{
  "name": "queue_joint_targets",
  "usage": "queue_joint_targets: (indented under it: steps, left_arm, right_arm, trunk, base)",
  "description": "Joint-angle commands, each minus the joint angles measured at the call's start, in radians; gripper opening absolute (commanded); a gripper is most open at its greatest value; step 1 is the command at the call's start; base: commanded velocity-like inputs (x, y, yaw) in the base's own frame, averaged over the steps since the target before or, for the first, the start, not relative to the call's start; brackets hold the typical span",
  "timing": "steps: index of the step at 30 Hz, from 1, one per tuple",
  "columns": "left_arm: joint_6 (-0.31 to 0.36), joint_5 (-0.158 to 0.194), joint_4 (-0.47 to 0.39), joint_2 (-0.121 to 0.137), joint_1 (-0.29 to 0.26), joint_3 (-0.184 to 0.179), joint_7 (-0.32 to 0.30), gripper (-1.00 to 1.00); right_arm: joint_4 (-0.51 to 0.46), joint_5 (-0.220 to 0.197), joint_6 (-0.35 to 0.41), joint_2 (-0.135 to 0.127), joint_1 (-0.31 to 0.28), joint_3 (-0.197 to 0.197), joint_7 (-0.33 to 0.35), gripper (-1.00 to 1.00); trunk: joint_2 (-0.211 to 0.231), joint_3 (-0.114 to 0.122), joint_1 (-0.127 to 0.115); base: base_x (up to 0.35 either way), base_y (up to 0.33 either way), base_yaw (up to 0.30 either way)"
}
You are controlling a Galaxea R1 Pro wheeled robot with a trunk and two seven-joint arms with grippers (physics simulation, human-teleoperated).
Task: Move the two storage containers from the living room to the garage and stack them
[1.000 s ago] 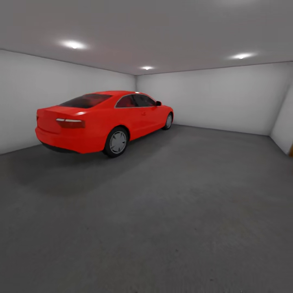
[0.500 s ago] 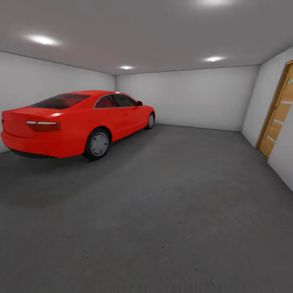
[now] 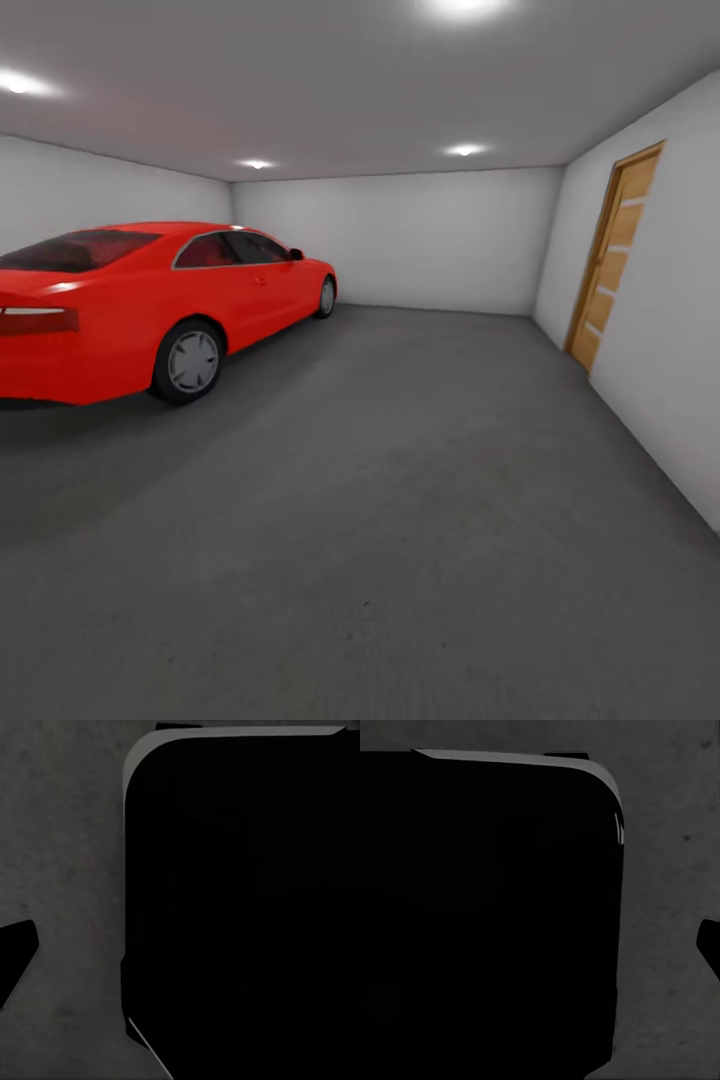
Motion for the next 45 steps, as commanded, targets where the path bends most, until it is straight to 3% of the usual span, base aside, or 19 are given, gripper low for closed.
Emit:
queue_joint_targets:
  steps: [1, 14, 24, 45]
  left_arm:
    - [-0.002, 0.005, 0.0, 0.0, 0.0, 0.0, 0.0, 1.0]
    - [-0.002, 0.007, -0.003, -0.002, 0.0, 0.001, 0.0, 1.0]
    - [0.001, 0.013, -0.01, -0.006, -0.001, 0.007, 0.002, 1.0]
    - [0.005, 0.017, -0.008, -0.004, 0.0, 0.01, 0.009, 1.0]
  right_arm:
    - [0.0, 0.0, -0.003, 0.0, 0.0, -0.001, 0.002, 1.0]
    - [0.0, 0.0, -0.002, 0.0, 0.0, -0.003, -0.011, 1.0]
    - [0.0, 0.004, 0.006, -0.001, 0.0, -0.001, -0.013, 1.0]
    - [0.0, 0.01, 0.008, -0.001, 0.0, 0.012, -0.013, 1.0]
  trunk:
    - [0.0, -0.001, 0.0]
    - [0.0, -0.001, 0.0]
    - [0.0, -0.001, 0.0]
    - [0.0, -0.001, 0.0]
  base:
    - [0.0, 0.0, -0.3]
    - [0.0, 0.0, -0.29]
    - [0.017, 0.0, -0.051]
    - [0.3, 0.0, -0.001]
